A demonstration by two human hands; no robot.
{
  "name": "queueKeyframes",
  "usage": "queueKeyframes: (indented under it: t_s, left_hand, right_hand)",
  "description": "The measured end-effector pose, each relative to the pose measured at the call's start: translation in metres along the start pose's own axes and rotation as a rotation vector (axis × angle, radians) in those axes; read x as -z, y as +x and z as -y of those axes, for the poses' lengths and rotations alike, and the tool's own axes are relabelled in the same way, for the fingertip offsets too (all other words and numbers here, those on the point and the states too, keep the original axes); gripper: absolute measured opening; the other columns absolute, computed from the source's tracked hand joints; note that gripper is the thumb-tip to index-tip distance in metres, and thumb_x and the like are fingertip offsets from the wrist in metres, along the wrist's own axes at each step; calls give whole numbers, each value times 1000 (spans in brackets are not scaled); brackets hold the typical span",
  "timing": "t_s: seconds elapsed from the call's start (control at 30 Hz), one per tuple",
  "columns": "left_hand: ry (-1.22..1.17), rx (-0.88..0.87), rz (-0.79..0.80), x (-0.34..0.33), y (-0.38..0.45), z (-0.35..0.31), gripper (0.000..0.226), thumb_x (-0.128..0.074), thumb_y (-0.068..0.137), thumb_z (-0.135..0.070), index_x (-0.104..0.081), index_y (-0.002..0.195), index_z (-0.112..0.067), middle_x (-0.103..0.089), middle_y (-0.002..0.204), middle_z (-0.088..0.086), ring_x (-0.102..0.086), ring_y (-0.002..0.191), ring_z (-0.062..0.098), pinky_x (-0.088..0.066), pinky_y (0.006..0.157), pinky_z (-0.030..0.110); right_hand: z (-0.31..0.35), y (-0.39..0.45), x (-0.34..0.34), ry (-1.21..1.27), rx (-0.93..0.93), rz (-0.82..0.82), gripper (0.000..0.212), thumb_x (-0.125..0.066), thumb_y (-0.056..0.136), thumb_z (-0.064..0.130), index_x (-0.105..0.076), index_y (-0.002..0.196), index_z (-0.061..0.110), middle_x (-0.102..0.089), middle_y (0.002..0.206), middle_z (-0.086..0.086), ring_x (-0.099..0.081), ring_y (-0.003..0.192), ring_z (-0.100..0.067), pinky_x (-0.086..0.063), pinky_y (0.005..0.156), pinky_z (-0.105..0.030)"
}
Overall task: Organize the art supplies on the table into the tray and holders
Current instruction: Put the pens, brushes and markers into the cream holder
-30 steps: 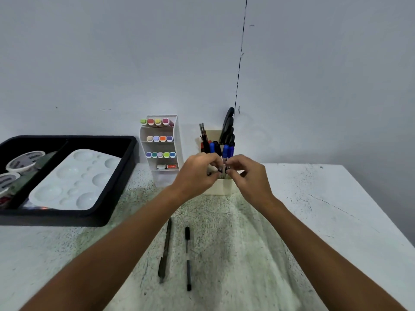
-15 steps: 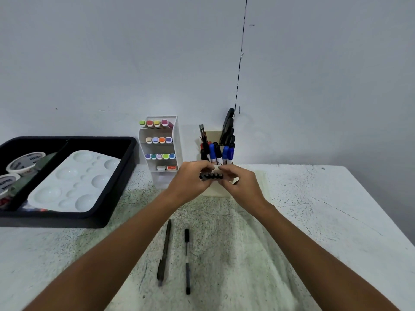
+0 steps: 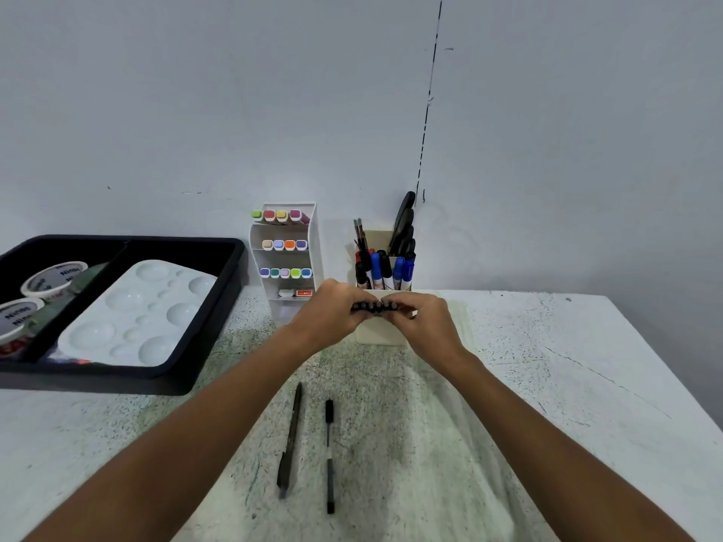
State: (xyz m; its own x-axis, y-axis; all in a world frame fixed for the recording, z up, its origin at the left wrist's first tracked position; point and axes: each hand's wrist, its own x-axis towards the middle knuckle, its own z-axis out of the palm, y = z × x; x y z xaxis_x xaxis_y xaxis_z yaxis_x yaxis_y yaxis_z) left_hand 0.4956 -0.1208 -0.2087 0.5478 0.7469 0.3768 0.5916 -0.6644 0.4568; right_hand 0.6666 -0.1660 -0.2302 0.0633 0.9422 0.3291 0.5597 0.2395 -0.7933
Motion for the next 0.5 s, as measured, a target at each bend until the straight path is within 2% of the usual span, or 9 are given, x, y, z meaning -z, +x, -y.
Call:
queueKeyframes:
  t_s: [0.13,0.2,0.37,0.5]
  left_hand:
    - [61,-37,36,0,3,-1,22,-71,85,-12,-75,107,-14,-75,92,5,-67,81,23,-55,77,36]
    - [71,-35,44,-1,4,0,23,-70,86,-12,-74,108,-14,-75,92,7,-66,82,25,-55,77,39]
    - [-6,14,30,-4,2,4,35,-77,79,-12,-71,114,-11,-74,100,8,-68,88,20,-54,85,32]
    - [-166,72,-12,-5,-3,8,47,-80,74,-5,-66,119,-5,-71,108,9,-67,97,16,-55,91,29]
  right_hand:
    - [0,-2,4,33,-8,8,19,-72,83,6,-75,101,9,-70,86,5,-58,76,14,-41,65,-4]
    - [-1,-2,5,41,-12,13,19,-72,82,4,-75,101,8,-69,85,5,-58,75,15,-41,65,-3]
    - [-3,-2,5,43,-7,24,23,-73,80,1,-74,102,7,-69,88,3,-57,76,18,-42,65,-3]
    - [-6,-1,4,45,-21,35,37,-74,79,0,-69,116,6,-65,99,6,-55,77,23,-41,70,0]
